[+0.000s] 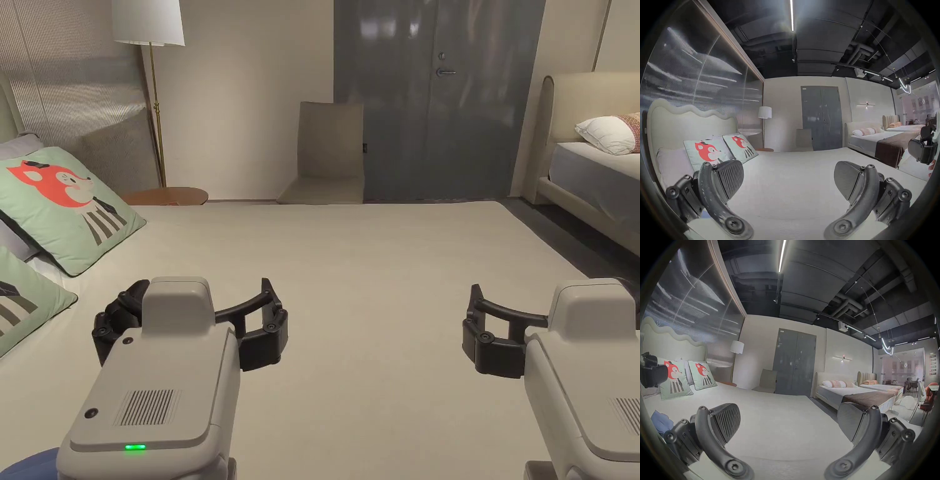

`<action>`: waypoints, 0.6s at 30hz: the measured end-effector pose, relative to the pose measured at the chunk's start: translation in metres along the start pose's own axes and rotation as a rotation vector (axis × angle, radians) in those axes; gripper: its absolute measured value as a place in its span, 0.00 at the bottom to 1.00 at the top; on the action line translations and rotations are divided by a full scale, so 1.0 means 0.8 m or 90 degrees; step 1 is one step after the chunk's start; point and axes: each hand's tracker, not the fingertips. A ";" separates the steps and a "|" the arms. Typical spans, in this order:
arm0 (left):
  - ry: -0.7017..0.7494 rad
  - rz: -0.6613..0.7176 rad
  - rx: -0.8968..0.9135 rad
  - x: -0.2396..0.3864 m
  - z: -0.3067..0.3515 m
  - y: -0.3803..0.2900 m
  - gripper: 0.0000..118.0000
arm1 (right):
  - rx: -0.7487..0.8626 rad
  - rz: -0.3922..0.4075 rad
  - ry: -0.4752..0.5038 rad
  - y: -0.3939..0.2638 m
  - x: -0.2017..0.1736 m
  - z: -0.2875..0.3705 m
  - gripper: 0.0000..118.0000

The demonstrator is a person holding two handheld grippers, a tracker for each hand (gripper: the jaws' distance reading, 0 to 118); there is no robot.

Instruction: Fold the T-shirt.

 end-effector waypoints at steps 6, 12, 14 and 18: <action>-0.003 -0.002 -0.003 0.000 0.002 -0.001 0.94 | -0.004 -0.003 0.006 -0.001 -0.003 0.003 1.00; -0.004 -0.002 -0.003 0.000 0.003 -0.001 0.94 | -0.006 -0.006 0.008 0.001 -0.003 0.005 1.00; -0.003 -0.001 -0.002 -0.001 0.004 0.000 0.94 | -0.007 -0.005 0.007 0.002 -0.002 0.005 1.00; 0.005 -0.001 0.000 -0.002 0.005 0.002 0.94 | -0.005 -0.008 0.009 0.002 -0.002 0.005 1.00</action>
